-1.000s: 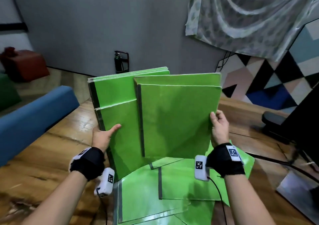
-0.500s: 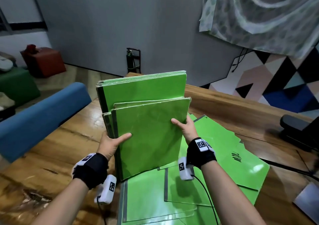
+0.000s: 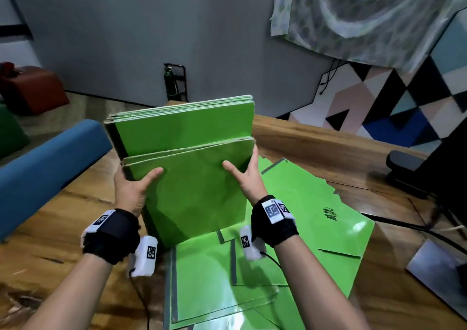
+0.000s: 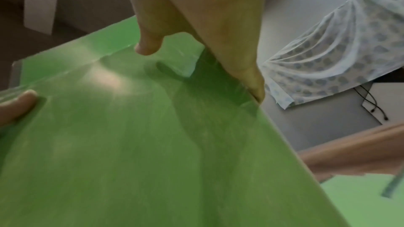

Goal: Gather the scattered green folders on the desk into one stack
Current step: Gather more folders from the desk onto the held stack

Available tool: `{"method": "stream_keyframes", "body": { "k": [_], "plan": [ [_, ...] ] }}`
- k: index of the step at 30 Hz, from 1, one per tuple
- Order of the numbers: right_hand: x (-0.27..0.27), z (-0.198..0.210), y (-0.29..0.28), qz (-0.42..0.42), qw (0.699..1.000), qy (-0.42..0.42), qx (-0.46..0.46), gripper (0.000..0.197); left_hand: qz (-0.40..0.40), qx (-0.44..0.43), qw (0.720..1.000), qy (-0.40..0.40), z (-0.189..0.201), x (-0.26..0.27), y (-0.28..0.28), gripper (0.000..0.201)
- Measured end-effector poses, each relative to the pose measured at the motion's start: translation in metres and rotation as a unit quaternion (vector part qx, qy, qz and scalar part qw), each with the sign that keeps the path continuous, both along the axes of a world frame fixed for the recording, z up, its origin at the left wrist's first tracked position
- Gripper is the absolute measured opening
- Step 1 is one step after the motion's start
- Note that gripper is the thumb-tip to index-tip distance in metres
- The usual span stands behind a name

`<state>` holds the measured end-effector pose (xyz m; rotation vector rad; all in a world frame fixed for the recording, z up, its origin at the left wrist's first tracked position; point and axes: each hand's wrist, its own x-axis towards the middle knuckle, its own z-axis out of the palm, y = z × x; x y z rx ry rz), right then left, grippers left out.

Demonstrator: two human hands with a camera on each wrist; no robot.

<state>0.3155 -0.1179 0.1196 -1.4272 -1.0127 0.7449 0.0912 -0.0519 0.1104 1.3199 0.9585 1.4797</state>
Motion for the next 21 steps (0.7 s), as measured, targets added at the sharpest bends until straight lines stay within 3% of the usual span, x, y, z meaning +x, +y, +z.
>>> {"method": "stream_keyframes", "body": {
  "k": [3,5,8,10,12,16,21],
  "plan": [
    [0.010,-0.035,-0.011,-0.033,0.995,-0.030,-0.084,0.087,0.000,-0.023,1.000,0.006,-0.011,0.004,-0.002,0.025],
    [0.036,-0.067,-0.026,-0.110,0.976,-0.053,-0.181,0.077,0.009,-0.025,1.000,-0.014,-0.011,0.009,-0.006,0.026],
    [0.090,-0.113,-0.060,-0.236,0.899,-0.074,-0.362,0.072,0.016,-0.033,0.999,-0.031,-0.013,0.007,-0.002,0.024],
    [0.121,-0.132,-0.083,-0.275,0.852,-0.072,-0.439,0.073,0.029,-0.042,0.998,-0.030,-0.018,0.006,0.001,0.023],
    [0.140,-0.140,-0.096,-0.275,0.833,-0.075,-0.474,0.075,0.029,-0.041,0.998,-0.033,-0.017,0.008,0.002,0.025],
    [0.157,-0.144,-0.086,-0.233,0.834,-0.082,-0.493,0.075,0.027,-0.039,0.999,-0.016,-0.012,0.011,0.005,0.023],
    [0.175,-0.162,-0.045,-0.208,0.809,-0.151,-0.529,0.096,0.036,-0.038,0.999,0.011,-0.015,0.010,0.015,0.021]
  ]
}}
